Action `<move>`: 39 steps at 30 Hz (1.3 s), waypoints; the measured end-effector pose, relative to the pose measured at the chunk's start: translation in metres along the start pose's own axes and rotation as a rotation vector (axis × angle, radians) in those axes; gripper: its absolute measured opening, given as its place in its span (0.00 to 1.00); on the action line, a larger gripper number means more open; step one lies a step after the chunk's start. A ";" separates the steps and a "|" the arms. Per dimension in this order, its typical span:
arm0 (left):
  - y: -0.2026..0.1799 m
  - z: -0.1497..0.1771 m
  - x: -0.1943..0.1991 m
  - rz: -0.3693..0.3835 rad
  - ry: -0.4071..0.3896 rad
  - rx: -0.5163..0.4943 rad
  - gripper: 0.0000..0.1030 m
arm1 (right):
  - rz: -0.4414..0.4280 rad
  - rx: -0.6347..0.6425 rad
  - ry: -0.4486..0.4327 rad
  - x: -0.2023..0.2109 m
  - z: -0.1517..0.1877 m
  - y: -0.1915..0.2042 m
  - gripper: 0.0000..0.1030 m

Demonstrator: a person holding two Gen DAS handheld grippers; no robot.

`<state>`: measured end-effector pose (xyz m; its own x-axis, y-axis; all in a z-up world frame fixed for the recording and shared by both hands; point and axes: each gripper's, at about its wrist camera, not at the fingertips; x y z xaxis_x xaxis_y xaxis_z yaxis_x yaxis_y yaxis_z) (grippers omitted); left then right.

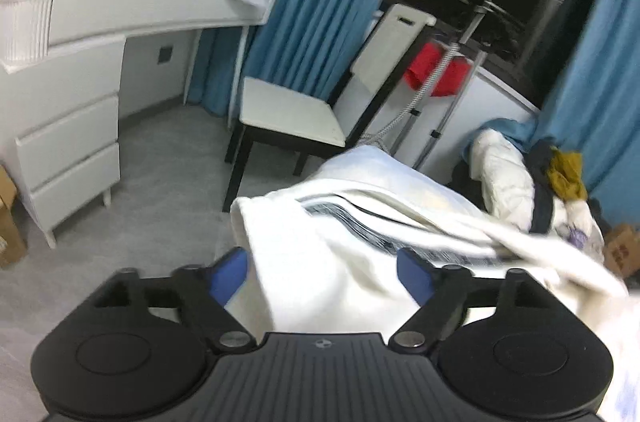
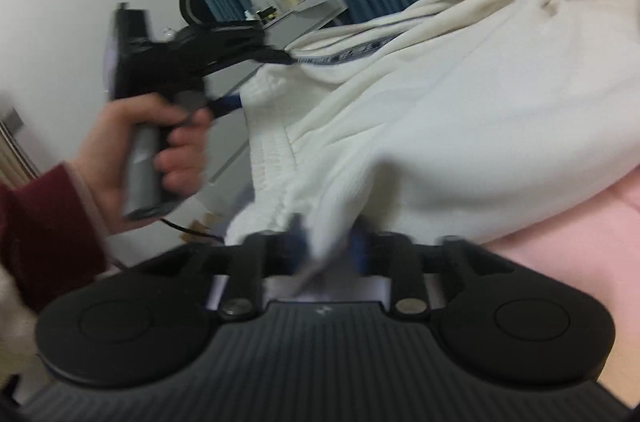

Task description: Fold clothes

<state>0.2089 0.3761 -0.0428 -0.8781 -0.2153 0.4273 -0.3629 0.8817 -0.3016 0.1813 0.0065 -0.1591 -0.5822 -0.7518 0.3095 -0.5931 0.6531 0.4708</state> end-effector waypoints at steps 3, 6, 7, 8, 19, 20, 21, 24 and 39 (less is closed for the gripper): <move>-0.006 0.019 0.047 0.006 -0.002 -0.079 0.89 | 0.054 0.000 -0.023 0.025 0.000 -0.007 0.87; -0.012 0.039 0.094 0.045 -0.020 -0.085 0.90 | 0.070 0.013 -0.007 0.052 -0.004 -0.009 0.86; -0.018 0.047 0.109 0.063 -0.026 -0.091 0.90 | 0.079 0.037 -0.009 0.066 -0.005 -0.008 0.86; -0.027 0.054 0.121 0.082 -0.027 -0.100 0.90 | 0.093 0.067 -0.015 0.081 -0.007 -0.008 0.86; -0.180 0.135 0.159 0.312 -0.002 -0.361 0.90 | 0.337 0.182 -0.121 0.228 -0.045 -0.046 0.86; -0.195 0.139 0.154 0.319 0.002 -0.382 0.90 | 0.366 0.172 -0.144 0.239 -0.048 -0.054 0.86; -0.209 0.143 0.148 0.327 0.006 -0.398 0.90 | 0.390 0.159 -0.166 0.248 -0.050 -0.062 0.86; -0.260 0.154 0.122 0.299 0.005 -0.446 0.89 | 0.438 0.074 -0.227 0.268 -0.054 -0.092 0.86; -0.434 0.170 -0.072 0.248 -0.009 -0.513 0.72 | 0.546 -0.105 -0.183 0.234 -0.053 -0.197 0.85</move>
<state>0.3764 -0.0627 -0.0874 -0.9211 0.0230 0.3886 0.0508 0.9968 0.0613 0.1913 -0.3032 -0.1358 -0.8802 -0.2750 0.3869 -0.1273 0.9220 0.3658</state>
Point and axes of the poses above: each gripper's, at about its wrist camera, not at the fingertips, and x roughly against the way its jaws point, y to its left, z to its underside, and after that the axes turned 10 degrees about -y, right-handed
